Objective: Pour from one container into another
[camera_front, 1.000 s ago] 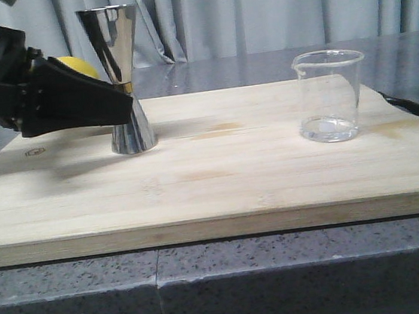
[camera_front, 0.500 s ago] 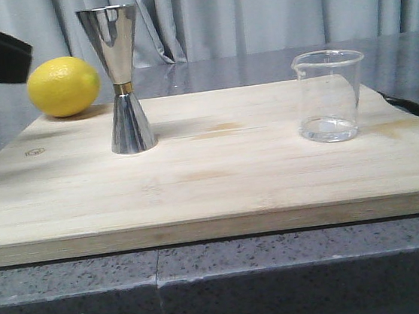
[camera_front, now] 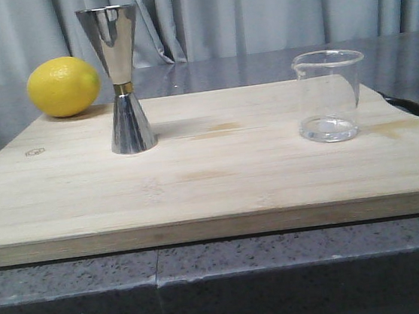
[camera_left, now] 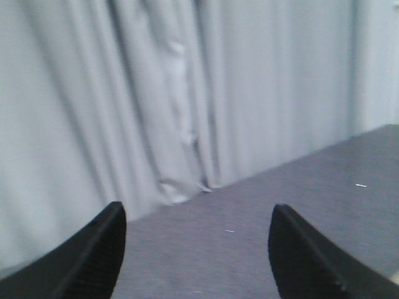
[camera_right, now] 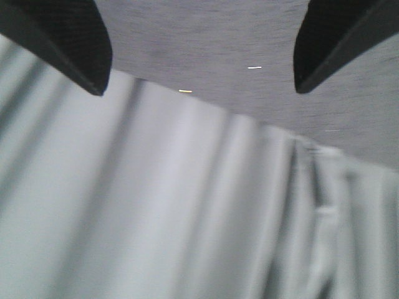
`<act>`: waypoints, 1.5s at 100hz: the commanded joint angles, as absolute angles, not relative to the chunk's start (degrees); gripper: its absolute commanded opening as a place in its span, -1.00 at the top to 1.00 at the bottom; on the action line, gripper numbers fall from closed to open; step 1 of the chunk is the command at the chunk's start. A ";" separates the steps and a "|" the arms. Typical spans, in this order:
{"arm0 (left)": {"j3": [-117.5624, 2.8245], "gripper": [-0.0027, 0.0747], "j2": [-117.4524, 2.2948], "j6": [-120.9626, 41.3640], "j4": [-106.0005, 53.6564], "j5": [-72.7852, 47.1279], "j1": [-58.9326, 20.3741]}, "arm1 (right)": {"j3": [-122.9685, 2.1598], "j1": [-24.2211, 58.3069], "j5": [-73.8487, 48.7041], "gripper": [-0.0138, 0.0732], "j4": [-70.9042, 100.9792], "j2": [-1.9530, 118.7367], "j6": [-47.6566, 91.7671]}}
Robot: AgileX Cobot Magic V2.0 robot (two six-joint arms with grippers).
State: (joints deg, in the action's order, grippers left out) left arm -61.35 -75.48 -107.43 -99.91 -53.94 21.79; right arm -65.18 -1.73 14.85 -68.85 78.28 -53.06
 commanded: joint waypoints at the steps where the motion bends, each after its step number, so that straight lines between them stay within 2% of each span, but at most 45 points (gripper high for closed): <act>1: -67.25 -0.21 -73.05 -106.83 -105.98 -43.23 22.25 | -70.65 -2.11 6.69 -0.56 -68.37 76.26 -53.26; 27: -80.49 -0.21 -72.91 -106.83 -105.98 -17.55 22.25 | -75.81 -2.11 3.09 -0.56 -72.07 74.01 -53.26; 41: -82.77 -0.21 -71.91 -105.82 -105.98 -16.33 19.92 | -76.75 -2.11 -3.27 -0.56 -73.18 71.95 -53.26; 71: -80.22 -0.21 -65.52 -105.82 -103.83 -11.61 2.70 | -75.89 -2.11 -5.30 -0.56 -74.68 59.78 -53.26; 84: -76.79 -0.21 -59.65 -105.82 -100.34 -7.30 -4.18 | -71.63 -2.11 -5.30 -0.56 -75.64 52.82 -53.26; 99: -70.50 -0.21 -51.34 -105.82 -99.95 -4.79 -7.75 | -63.97 -2.11 -3.08 -0.56 -75.64 43.42 -53.26; 150: -36.20 -0.21 -15.78 -105.82 -104.92 -0.42 -8.14 | -35.71 -2.11 1.23 -0.56 -74.02 17.13 -53.36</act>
State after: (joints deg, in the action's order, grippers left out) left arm -40.43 -20.53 -106.21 -103.25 0.32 -7.63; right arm -37.98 -1.82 0.00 -74.22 19.91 -53.06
